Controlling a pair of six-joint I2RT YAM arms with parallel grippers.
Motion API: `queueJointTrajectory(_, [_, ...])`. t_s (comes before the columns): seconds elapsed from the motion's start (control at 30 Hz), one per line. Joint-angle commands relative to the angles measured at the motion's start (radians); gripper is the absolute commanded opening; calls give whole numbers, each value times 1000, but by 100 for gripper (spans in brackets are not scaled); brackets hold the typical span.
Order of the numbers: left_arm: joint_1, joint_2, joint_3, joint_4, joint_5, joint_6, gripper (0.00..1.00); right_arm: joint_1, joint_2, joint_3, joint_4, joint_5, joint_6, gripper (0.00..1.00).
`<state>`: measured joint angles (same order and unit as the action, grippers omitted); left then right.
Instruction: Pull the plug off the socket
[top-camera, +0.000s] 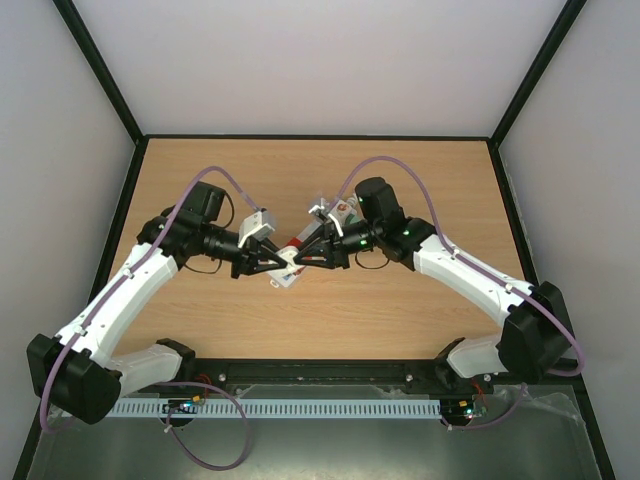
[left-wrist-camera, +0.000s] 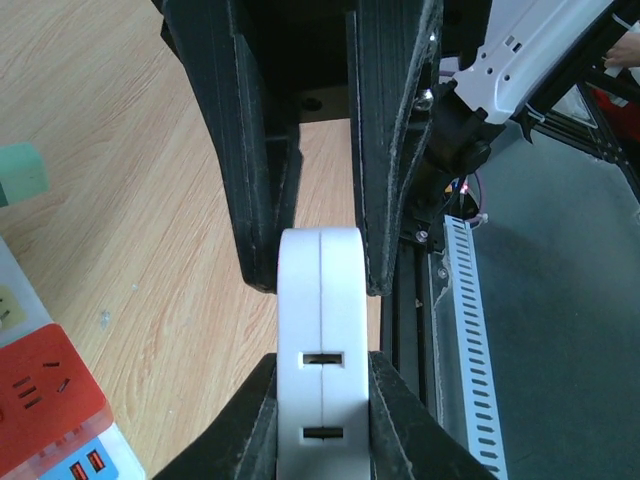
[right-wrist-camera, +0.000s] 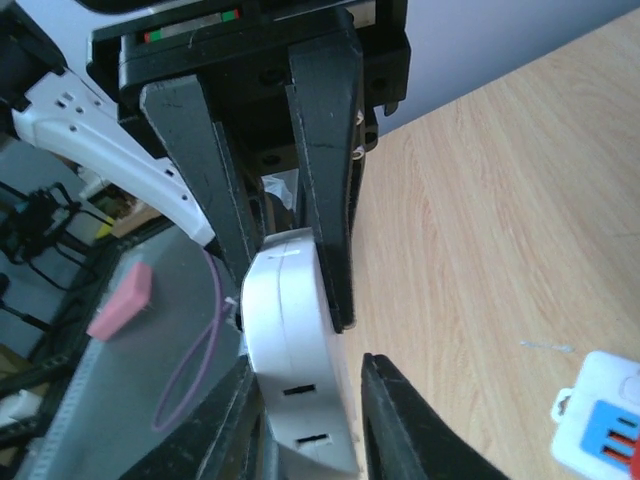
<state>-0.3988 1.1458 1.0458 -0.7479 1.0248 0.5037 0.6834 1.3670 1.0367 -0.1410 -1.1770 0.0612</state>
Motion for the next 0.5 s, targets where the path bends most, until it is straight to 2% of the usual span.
queueJointTrajectory(0.0, [-2,-3,-12,16,31,-20,22,7,0,22,25,-3,1,22])
queueJointTrajectory(0.07, [2,-4,-9,0,8,-18,31,6,-3,23,14,3,-4,16])
queueJointTrajectory(0.2, [20,3,20,-100,-5,40,37,3,-19,1,25,5,7,12])
queueJointTrajectory(0.33, [31,20,33,-207,9,108,38,-10,-37,-17,44,4,19,11])
queueJointTrajectory(0.47, [47,8,21,-216,36,111,37,-12,-46,-28,40,-2,3,10])
